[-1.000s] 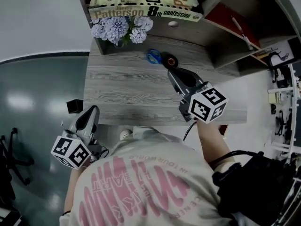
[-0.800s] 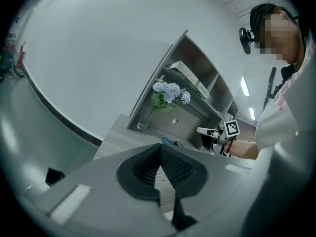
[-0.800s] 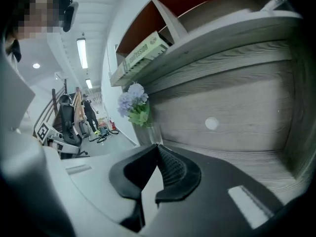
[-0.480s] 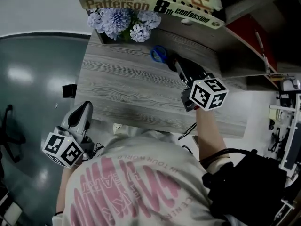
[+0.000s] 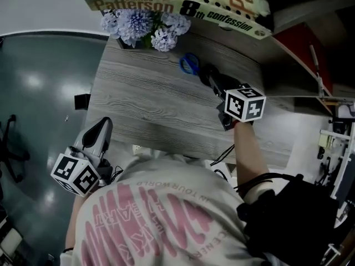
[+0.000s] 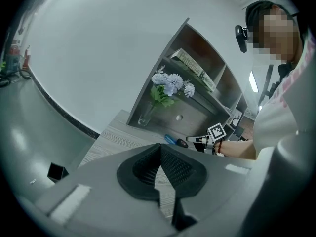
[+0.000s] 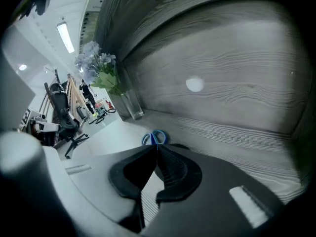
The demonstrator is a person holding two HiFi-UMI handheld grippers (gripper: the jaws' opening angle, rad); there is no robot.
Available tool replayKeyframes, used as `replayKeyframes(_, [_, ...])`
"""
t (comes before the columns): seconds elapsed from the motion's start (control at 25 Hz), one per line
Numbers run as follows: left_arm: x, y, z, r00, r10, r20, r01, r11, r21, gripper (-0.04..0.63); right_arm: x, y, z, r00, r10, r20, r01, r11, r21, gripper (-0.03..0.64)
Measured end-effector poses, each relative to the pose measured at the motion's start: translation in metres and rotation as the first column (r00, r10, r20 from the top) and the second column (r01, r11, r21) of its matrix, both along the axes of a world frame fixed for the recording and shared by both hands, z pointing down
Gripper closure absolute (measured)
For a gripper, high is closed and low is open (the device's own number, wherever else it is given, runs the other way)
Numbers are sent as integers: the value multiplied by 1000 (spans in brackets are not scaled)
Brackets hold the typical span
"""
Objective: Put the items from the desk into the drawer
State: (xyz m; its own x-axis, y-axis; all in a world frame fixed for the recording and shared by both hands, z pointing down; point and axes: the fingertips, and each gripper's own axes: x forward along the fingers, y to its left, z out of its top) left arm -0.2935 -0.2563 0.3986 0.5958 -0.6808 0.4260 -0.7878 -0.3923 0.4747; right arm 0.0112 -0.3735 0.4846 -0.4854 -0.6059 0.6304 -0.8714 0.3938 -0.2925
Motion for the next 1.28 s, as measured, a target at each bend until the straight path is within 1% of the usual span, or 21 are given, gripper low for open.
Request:
replayKeyframes(0.08, [1,1,1,1000,3,10,-3,1000,-8,577,0,1,8,999,-32,-28,31,999,-30,584])
replayKeyframes(0.2, [-2,2,5,1000,0,22,0,1000,-7,577,-1,0,21,988,-101,-118,93,993,-68,557])
replayKeyframes(0.28, [-3,2,3,1000,-1,17,1,1000,5,577,-4,-1,29,974,-151,-172,135,986,-99,512])
replayKeyframes(0.36, [-3,3,2,1000,2,21,-2,1000,13,577,-7,-2,33,962,-183,-203,161,980,-120,503])
replayKeyframes(0.52, [-7,6,7,998,6,59,-6,1000,7,577,-9,-6,34,943,-216,-251,184,972,-148,485])
replayKeyframes(0.68, [-14,11,11,998,-5,70,5,1000,3,577,-13,-5,33,902,-287,-322,235,953,-191,474])
replayKeyframes(0.76, [-16,13,9,998,-12,68,12,1000,-2,577,-13,-5,34,889,-309,-339,247,945,-214,476])
replayKeyframes(0.8, [-17,14,9,998,-16,66,16,1000,-3,577,-14,-5,34,889,-313,-336,246,943,-226,476])
replayKeyframes(0.96, [-24,18,6,997,-34,68,34,999,3,577,-18,0,38,912,-310,-267,231,929,-289,456])
replayKeyframes(1.04, [-27,20,7,997,-40,64,40,999,9,577,-16,4,44,912,-308,-270,216,922,-322,453])
replayKeyframes(1.2, [-27,23,6,997,-39,66,39,999,3,577,-13,4,50,888,-324,-327,213,919,-332,465])
replayKeyframes(1.28, [-26,25,4,997,-35,67,34,999,5,577,-12,4,53,860,-349,-372,222,913,-342,487])
